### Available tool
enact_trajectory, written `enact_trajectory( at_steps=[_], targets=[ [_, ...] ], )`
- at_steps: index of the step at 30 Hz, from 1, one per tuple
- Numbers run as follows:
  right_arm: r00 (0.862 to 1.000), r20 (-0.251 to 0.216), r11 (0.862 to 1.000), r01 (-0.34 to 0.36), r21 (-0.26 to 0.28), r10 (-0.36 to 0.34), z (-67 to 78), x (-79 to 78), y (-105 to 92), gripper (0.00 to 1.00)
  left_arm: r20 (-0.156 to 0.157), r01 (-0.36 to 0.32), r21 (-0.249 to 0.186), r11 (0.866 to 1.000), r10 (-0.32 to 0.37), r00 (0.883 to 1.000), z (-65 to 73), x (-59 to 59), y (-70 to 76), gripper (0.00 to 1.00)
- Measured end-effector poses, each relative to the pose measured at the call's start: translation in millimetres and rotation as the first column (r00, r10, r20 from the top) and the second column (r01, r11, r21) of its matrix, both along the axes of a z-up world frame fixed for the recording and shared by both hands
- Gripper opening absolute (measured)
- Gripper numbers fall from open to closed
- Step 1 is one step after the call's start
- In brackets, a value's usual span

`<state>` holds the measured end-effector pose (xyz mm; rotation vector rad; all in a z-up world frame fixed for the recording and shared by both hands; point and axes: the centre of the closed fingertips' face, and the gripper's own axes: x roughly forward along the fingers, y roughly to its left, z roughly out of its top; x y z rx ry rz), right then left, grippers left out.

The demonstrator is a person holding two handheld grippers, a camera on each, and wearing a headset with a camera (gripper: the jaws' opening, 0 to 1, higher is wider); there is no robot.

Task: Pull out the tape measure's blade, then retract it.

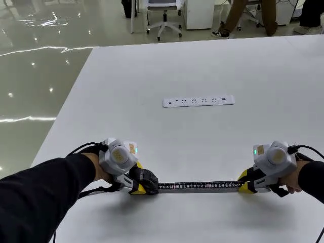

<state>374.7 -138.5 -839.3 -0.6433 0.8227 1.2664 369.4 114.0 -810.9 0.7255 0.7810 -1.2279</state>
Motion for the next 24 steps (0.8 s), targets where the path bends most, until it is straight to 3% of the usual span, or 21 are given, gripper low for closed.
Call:
enact_trajectory(
  at_steps=[5,7,9,11,12,13,14,15,16,18,20,21,22,23,24],
  targets=[
    [1.0,-0.005,1.0,0.006,0.0,-0.006,-0.1,0.1,0.0,0.11,0.003,-0.017,-0.015,1.0,0.017,1.0,0.0,0.5,-0.3,0.34],
    [0.998,-0.041,0.998,0.057,0.011,-0.057,0.6,0.6,1.9,0.12,0.014,-0.041,-0.057,0.998,0.042,0.999,0.7,1.9,-2.1,0.34],
    [0.998,-0.036,0.999,0.05,-0.005,-0.051,0.3,1.3,1.8,0.12,0.038,-0.026,-0.093,0.995,0.03,0.999,2.3,2.5,-3.4,0.35],
    [0.999,-0.028,0.999,0.047,-0.014,-0.047,-0.3,0.6,2.1,0.13,-0.016,-0.146,-0.082,0.986,0.145,0.989,-6.1,2.7,5.6,0.36],
    [0.996,-0.037,0.997,0.078,-0.006,-0.079,-0.2,1.2,1.5,0.13,-0.043,-0.208,-0.078,0.975,0.205,0.978,-14.3,2.0,11.7,0.38],
    [0.994,-0.043,0.995,0.1,0.011,-0.099,0.1,0.8,2.1,0.13,-0.051,-0.234,-0.06,0.97,0.232,0.971,-19.5,0.5,16.9,0.38],
    [0.991,-0.046,0.991,0.129,0.04,-0.127,0.8,0.9,2.4,0.13,-0.014,-0.208,-0.059,0.976,0.208,0.978,-22.0,1.1,17.8,0.37],
    [0.989,-0.046,0.988,0.146,0.05,-0.144,0.9,1.6,1.6,0.14,-0.011,-0.213,-0.035,0.976,0.213,0.977,-23.5,-0.2,22.6,0.37],
    [0.986,-0.034,0.985,0.165,0.05,-0.164,1.1,2.1,-0.5,0.14,-0.02,-0.234,-0.015,0.972,0.234,0.972,-25.6,-1.9,28.4,0.35],
    [0.981,-0.005,0.98,0.194,0.044,-0.194,1.4,4.7,-3.6,0.16,0.019,-0.274,-0.043,0.961,0.275,0.961,-19.5,5.0,32.1,0.37],
    [0.971,0.009,0.97,0.237,0.049,-0.238,1.3,4.8,-6.6,0.21,0.024,-0.354,-0.102,0.93,0.358,0.933,-11.0,10.5,36.3,0.43],
    [0.962,-0.001,0.958,0.274,0.085,-0.275,5.3,2.2,-3.8,0.24,0.053,-0.376,-0.128,0.918,0.385,0.921,-5.0,15.1,41.2,0.5],
    [0.951,-0.005,0.946,0.306,0.107,-0.308,7.8,1.9,-4.2,0.27,0.065,-0.422,-0.151,0.894,0.435,0.898,-1.4,17.6,46.3,0.56],
    [0.943,-0.001,0.935,0.33,0.129,-0.333,10.9,2.1,-4.9,0.3,0.073,-0.446,-0.186,0.876,0.465,0.882,4.1,19.8,48.5,0.62],
    [0.932,0.016,0.922,0.355,0.156,-0.362,15.0,2.0,-7.4,0.32,0.067,-0.491,-0.24,0.837,0.519,0.852,12.8,20.1,51.1,0.71]
  ],
)
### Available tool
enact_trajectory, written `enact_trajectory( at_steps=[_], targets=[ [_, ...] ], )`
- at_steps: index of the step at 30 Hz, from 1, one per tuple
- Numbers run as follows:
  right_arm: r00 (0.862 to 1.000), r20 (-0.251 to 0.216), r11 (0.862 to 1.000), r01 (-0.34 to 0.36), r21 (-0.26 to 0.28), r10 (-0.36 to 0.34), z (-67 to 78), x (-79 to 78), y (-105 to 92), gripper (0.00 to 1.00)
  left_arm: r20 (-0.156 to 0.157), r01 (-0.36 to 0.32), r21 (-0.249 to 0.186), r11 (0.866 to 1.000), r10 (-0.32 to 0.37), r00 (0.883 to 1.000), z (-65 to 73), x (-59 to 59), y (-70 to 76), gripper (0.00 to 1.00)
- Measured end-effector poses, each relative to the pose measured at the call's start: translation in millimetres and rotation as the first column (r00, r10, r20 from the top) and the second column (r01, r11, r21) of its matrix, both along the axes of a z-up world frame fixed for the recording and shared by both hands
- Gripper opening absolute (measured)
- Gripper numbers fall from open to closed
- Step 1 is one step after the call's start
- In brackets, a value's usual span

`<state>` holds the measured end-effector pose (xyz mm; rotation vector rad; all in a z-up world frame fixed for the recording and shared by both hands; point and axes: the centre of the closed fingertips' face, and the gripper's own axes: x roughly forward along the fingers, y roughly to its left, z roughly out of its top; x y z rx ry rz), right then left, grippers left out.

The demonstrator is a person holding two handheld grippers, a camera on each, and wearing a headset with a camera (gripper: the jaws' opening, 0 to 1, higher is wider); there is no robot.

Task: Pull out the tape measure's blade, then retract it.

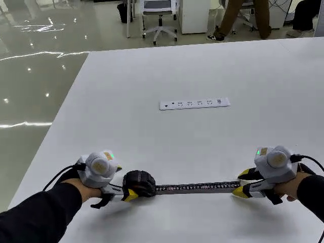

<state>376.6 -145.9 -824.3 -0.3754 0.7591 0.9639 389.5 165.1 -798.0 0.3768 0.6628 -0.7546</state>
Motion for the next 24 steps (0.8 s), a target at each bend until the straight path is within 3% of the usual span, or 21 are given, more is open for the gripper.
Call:
enact_trajectory(
  at_steps=[2,3,5,7,8,9,10,11,12,13,16,19,20,22,24],
  targets=[
    [0.999,0.042,0.999,0.033,0.008,-0.034,5.3,-0.8,-6.0,0.37,-0.012,-0.079,-0.074,0.994,0.078,0.997,7.3,-2.4,7.4,0.83],
    [0.995,0.078,0.998,0.067,0.022,-0.068,12.1,-2.6,-10.9,0.4,-0.015,-0.146,-0.149,0.978,0.146,0.989,14.8,-3.4,14.7,0.9],
    [0.985,0.105,0.99,0.131,0.059,-0.137,21.4,-8.3,-20.1,0.47,-0.009,-0.211,-0.232,0.95,0.215,0.977,25.1,-11.5,27.2,1.0],
    [0.981,0.12,0.988,0.144,0.06,-0.15,25.7,-18.3,-28.0,0.51,0.028,-0.208,-0.27,0.94,0.224,0.974,31.7,-20.4,34.9,1.0],
    [0.978,0.135,0.987,0.152,0.044,-0.157,27.7,-26.9,-35.8,0.54,0.081,-0.187,-0.291,0.938,0.219,0.972,36.7,-26.7,38.8,1.0],
    [0.975,0.147,0.986,0.164,0.038,-0.168,29.1,-30.9,-40.8,0.57,0.092,-0.175,-0.301,0.937,0.212,0.973,38.2,-32.7,41.3,1.0],
    [0.971,0.149,0.982,0.182,0.039,-0.186,31.4,-39.9,-47.1,0.6,0.02,-0.202,-0.287,0.936,0.216,0.976,29.1,-47.2,47.2,1.0],
    [0.967,0.154,0.979,0.197,0.045,-0.202,33.7,-45.4,-51.2,0.64,-0.02,-0.229,-0.261,0.938,0.232,0.972,22.9,-55.6,53.7,1.0],
    [0.962,0.163,0.975,0.214,0.052,-0.22,35.9,-52.4,-57.2,0.66,-0.02,-0.222,-0.22,0.95,0.223,0.975,19.1,-65.5,60.9,1.0],
    [0.959,0.166,0.973,0.225,0.056,-0.231,37.3,-58.3,-61.7,0.68,0.007,-0.213,-0.209,0.954,0.22,0.976,21.2,-71.6,64.4,1.0],
    [0.954,0.174,0.97,0.237,0.054,-0.243,40.6,-75.5,-72.8,0.76,0.042,-0.197,-0.263,0.944,0.215,0.976,34.8,-90.7,63.6,1.0],
    [0.949,0.189,0.968,0.246,0.051,-0.252,45.6,-85.3,-81.8,0.82,0.03,-0.17,-0.21,0.963,0.181,0.983,34.4,-110.5,65.1,1.0],
    [0.947,0.208,0.969,0.241,0.047,-0.246,49.1,-87.3,-84.7,0.85,0.075,-0.148,-0.184,0.972,0.164,0.984,39.4,-112.1,66.0,1.0],
    [0.946,0.21,0.969,0.24,0.055,-0.246,55.1,-91.3,-88.2,0.91,0.081,-0.15,-0.214,0.965,0.17,0.982,48.0,-116.1,63.5,1.0],
    [0.946,0.203,0.967,0.245,0.064,-0.253,58.5,-94.1,-91.4,0.97,0.091,-0.163,-0.216,0.963,0.185,0.978,53.3,-115.1,65.6,1.0]
  ],
)
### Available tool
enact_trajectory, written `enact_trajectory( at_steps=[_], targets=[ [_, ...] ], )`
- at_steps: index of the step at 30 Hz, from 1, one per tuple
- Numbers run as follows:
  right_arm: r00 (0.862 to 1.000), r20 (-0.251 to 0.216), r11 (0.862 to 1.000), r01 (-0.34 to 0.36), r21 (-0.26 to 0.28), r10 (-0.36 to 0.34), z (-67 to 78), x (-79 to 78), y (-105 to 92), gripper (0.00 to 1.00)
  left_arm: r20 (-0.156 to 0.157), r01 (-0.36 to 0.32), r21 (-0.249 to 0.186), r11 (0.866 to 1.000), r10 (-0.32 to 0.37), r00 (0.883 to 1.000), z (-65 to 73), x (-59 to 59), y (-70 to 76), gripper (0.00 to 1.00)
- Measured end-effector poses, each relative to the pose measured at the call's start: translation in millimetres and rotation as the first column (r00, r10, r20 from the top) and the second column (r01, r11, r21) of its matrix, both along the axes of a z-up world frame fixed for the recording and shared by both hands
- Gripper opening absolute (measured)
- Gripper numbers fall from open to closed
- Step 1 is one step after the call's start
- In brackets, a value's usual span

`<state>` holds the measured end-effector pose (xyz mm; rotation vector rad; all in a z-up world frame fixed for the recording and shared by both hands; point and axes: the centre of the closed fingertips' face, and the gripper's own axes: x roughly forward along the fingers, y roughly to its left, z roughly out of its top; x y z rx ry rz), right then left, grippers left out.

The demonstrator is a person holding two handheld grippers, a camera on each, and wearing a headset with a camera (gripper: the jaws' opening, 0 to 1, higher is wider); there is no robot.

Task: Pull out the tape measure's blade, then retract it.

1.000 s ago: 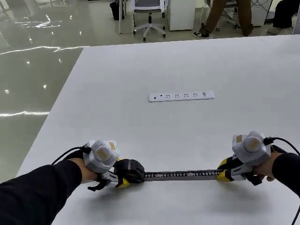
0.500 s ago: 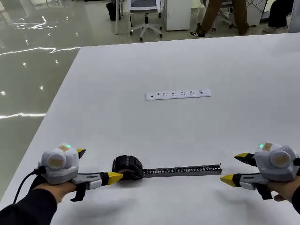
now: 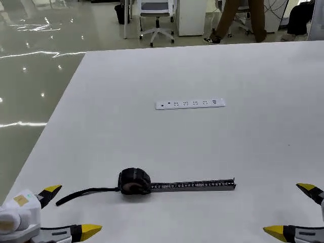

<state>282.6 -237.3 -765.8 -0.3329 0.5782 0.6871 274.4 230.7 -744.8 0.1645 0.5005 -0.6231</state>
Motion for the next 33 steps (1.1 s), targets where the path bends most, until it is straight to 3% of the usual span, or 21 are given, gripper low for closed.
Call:
enact_trajectory(
  at_steps=[1,3,6,12,19,23,25,28,31,33],
  targets=[
    [1.0,0.003,1.0,0.005,-0.008,-0.005,1.0,-1.4,-3.1,0.98,0.01,-0.016,0.011,1.0,0.016,1.0,2.7,1.6,3.5,1.0],
    [1.0,-0.006,1.0,0.006,-0.018,-0.006,1.3,-5.1,-5.9,0.99,-0.013,-0.035,0.007,0.999,0.035,0.999,2.7,2.0,6.8,1.0],
    [1.0,0.0,1.0,0.002,-0.027,-0.002,4.4,-10.3,-11.1,1.0,-0.008,-0.028,0.009,1.0,0.028,1.0,2.5,3.4,11.3,1.0],
    [0.999,-0.007,0.999,0.032,-0.01,-0.032,10.0,-15.0,-23.1,1.0,-0.015,-0.047,-0.002,0.999,0.047,0.999,1.9,2.0,19.7,1.0],
    [0.999,-0.028,1.0,0.028,0.0,-0.028,8.6,-23.7,-23.3,1.0,-0.027,-0.086,-0.041,0.995,0.085,0.996,3.9,0.6,26.4,1.0],
    [0.999,-0.032,0.999,0.035,0.009,-0.034,8.8,-25.9,-24.5,1.0,-0.037,-0.069,-0.02,0.997,0.069,0.997,0.9,-5.7,25.6,1.0],
    [0.999,-0.03,0.999,0.043,0.012,-0.042,9.2,-25.9,-25.7,1.0,-0.03,-0.06,0.032,0.998,0.061,0.998,-2.6,-8.5,30.4,1.0],
    [0.998,-0.034,0.999,0.045,0.007,-0.045,9.2,-26.9,-27.3,1.0,-0.026,-0.071,-0.001,0.997,0.071,0.997,-0.5,-9.5,33.1,1.0],
    [0.999,-0.025,0.999,0.035,-0.01,-0.035,11.5,-27.1,-29.7,1.0,-0.061,-0.073,-0.011,0.997,0.072,0.996,-5.1,-12.6,32.5,1.0],
    [0.999,-0.022,0.999,0.03,-0.034,-0.03,10.6,-27.2,-33.0,1.0,-0.052,-0.063,0.007,0.998,0.063,0.997,-7.2,-13.4,31.2,1.0]
  ],
)
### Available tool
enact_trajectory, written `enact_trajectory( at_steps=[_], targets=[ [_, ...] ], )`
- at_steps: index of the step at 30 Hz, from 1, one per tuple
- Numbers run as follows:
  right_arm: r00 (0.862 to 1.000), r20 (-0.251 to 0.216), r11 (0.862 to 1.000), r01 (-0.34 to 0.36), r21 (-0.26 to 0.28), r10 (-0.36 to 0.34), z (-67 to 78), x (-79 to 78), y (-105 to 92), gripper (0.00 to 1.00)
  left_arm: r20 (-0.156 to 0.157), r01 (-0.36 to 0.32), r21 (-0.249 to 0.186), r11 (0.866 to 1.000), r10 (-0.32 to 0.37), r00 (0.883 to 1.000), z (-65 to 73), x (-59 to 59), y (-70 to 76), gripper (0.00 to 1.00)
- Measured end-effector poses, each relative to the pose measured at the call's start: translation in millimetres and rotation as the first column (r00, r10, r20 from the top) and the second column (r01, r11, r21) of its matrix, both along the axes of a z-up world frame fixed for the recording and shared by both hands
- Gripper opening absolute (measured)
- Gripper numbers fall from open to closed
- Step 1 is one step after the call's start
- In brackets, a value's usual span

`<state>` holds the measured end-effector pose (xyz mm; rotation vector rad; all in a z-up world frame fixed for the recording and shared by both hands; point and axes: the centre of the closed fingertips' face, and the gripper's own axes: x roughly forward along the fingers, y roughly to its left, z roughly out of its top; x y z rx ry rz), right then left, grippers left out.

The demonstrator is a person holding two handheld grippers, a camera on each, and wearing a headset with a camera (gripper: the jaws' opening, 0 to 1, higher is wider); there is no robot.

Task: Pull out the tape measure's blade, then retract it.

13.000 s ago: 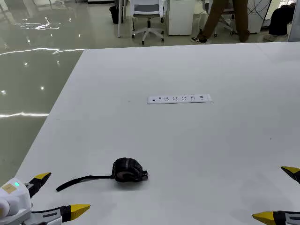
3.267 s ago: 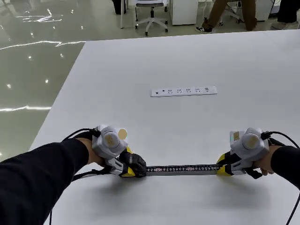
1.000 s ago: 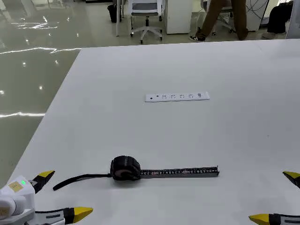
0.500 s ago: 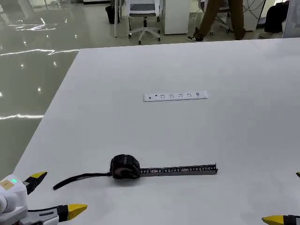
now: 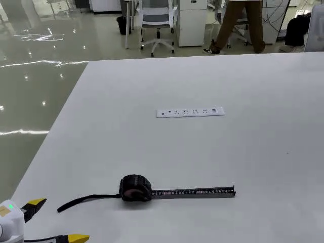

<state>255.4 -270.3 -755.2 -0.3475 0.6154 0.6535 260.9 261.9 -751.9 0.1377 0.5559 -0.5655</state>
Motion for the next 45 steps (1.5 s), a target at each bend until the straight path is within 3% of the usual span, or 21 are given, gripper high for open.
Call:
enact_trajectory(
  at_steps=[10,18,27,30,34,37,42,45],
  targets=[
    [1.0,-0.009,1.0,-0.003,0.006,0.003,-0.6,-3.8,0.4,1.0,-0.008,0.009,-0.008,1.0,-0.009,1.0,1.1,2.2,-9.1,1.0],
    [1.0,-0.021,1.0,0.001,0.005,-0.001,-4.3,-8.5,0.8,1.0,0.026,0.0,-0.023,1.0,0.0,1.0,11.1,9.8,-18.9,1.0],
    [1.0,-0.021,1.0,0.001,0.021,0.0,-6.5,-4.0,8.5,1.0,0.019,0.014,-0.026,1.0,-0.013,1.0,10.3,11.5,-30.3,1.0],
    [1.0,-0.018,1.0,-0.004,0.021,0.005,-6.5,-2.3,8.6,1.0,0.017,0.01,-0.048,0.999,-0.01,1.0,13.3,14.6,-35.8,1.0],
    [1.0,-0.003,1.0,-0.003,0.031,0.003,-0.9,5.0,9.8,1.0,0.008,-0.017,-0.051,0.999,0.017,1.0,14.3,21.1,-43.7,1.0],
    [1.0,0.01,0.997,0.019,0.07,-0.02,8.2,14.1,15.1,1.0,0.003,-0.014,-0.049,0.999,0.015,1.0,14.7,24.2,-55.0,1.0],
    [0.999,0.032,0.998,-0.011,0.067,0.009,18.7,26.2,30.0,1.0,0.0,0.0,-0.06,0.998,0.0,1.0,17.0,32.2,-74.9,1.0],
    [0.999,0.041,0.997,-0.034,0.066,0.031,23.8,33.6,37.8,0.99,-0.001,-0.027,-0.067,0.997,0.027,1.0,16.8,39.6,-82.8,1.0]
  ],
)
